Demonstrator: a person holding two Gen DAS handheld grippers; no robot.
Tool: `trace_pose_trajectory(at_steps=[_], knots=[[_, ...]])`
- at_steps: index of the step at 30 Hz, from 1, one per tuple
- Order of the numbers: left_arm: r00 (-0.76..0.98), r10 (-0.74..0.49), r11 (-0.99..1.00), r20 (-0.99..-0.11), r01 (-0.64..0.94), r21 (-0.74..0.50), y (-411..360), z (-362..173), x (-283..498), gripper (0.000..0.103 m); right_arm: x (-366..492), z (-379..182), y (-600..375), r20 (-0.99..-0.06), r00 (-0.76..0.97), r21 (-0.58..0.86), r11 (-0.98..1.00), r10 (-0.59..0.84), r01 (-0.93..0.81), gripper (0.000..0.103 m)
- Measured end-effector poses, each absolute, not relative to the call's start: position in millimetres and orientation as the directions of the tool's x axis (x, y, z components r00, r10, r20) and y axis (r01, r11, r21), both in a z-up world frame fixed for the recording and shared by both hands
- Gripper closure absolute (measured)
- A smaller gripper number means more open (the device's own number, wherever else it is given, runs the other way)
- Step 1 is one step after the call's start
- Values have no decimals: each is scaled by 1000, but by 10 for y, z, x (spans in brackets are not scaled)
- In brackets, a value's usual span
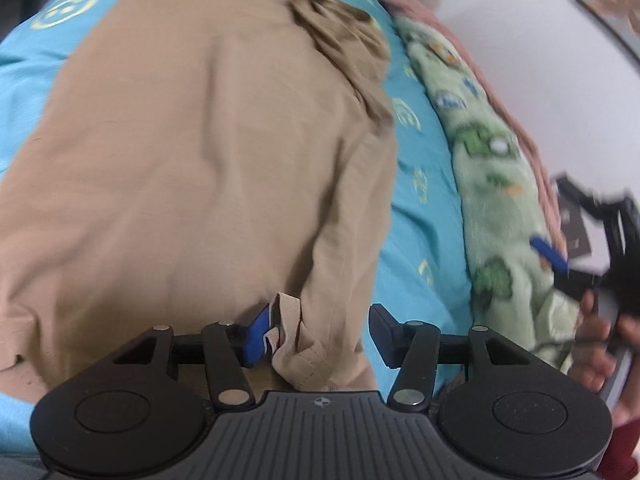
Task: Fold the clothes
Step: 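Fold that side over the shirt's middle with the left gripper and release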
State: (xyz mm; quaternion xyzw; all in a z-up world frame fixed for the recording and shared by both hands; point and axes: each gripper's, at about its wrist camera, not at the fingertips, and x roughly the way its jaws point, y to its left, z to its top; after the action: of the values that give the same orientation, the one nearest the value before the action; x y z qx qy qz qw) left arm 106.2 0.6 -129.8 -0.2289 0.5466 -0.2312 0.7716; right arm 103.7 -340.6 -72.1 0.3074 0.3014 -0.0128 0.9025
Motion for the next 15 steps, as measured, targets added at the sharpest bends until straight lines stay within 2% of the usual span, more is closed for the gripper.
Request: trace_pose_trajectory(at_steps=[1, 2, 3, 8, 10, 12, 13, 14, 15], knots=[[290, -607, 789, -740, 108, -604, -5, -1304, 1043, 60, 1052, -726, -3376, -558, 813, 543, 814, 166, 206, 9], [284, -606, 790, -743, 110, -603, -16, -1311, 1024, 87, 1054, -720, -3340, -560, 812, 535, 821, 167, 200, 9], [278, -606, 791, -746, 112, -601, -27, -1317, 1005, 95, 1056, -713, -3304, -562, 810, 526, 828, 167, 194, 9], [248, -603, 796, -758, 121, -593, -80, -1349, 909, 94, 1011, -667, -3141, -575, 810, 451, 871, 117, 195, 9], [242, -602, 797, -761, 132, -589, -97, -1323, 917, 90, 990, -622, -3105, -564, 820, 431, 882, 98, 192, 9], [237, -599, 800, -764, 155, -579, -104, -1227, 963, 69, 992, -598, -3087, -556, 827, 420, 887, 83, 193, 9], [238, -594, 804, -768, 170, -570, -104, -1164, 990, 54, 1006, -598, -3088, -553, 829, 419, 886, 77, 197, 9], [256, -587, 809, -768, 184, -558, -94, -1090, 1033, 46, 1019, -597, -3089, -550, 832, 418, 886, 72, 201, 9], [277, -576, 817, -769, 195, -542, -95, -1015, 1131, 43, 1033, -597, -3090, -548, 834, 418, 885, 66, 204, 9]])
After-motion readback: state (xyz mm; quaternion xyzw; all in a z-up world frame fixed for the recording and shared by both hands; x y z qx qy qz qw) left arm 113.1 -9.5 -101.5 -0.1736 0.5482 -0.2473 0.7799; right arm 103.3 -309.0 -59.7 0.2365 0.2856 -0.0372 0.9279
